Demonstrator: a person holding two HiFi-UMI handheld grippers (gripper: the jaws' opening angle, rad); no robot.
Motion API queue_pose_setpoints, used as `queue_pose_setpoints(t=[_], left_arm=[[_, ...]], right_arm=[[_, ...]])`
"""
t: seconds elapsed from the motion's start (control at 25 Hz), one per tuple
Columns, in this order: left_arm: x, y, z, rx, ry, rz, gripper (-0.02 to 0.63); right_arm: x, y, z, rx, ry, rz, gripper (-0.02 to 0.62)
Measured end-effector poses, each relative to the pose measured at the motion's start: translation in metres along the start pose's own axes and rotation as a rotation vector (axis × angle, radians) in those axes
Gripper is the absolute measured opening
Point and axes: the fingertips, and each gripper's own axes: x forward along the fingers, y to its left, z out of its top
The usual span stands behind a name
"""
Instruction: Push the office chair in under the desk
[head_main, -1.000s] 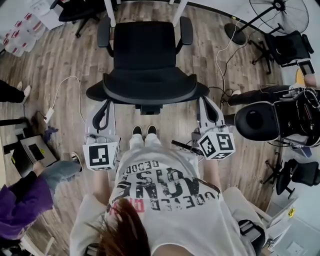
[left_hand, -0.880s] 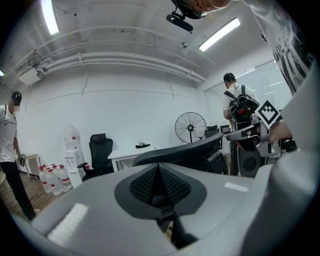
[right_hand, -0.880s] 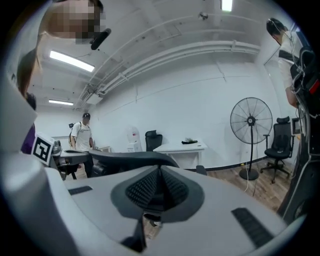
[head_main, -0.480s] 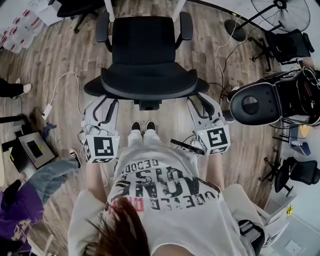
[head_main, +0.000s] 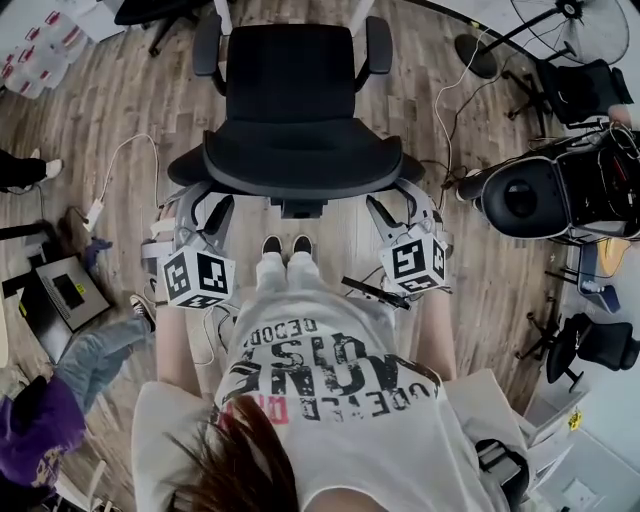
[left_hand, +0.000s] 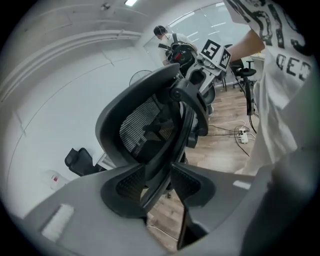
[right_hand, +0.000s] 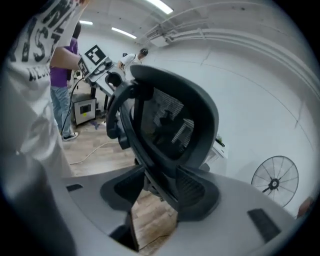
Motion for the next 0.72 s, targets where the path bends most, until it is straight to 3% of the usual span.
queue_pose_setpoints(t=[0.28, 0.44, 0.72], left_arm=[[0.018, -0.013, -0.013, 0.097, 0.089, -0.067, 0.166], [0.028, -0.01, -0.021, 0.111, 0.114, -0.052, 0.158], [0.034, -0.014, -0.027, 0.069, 0.07, -0.068, 0.169]], right_arm=[[0.018, 0.007, -0.021, -0.198, 0.121, 0.002, 0.183], [0.022, 0.004, -0.02, -0.233, 0.132, -0.038, 0.174], [0.024, 0.008, -0.022, -0.234, 0.129, -0.06, 0.17]])
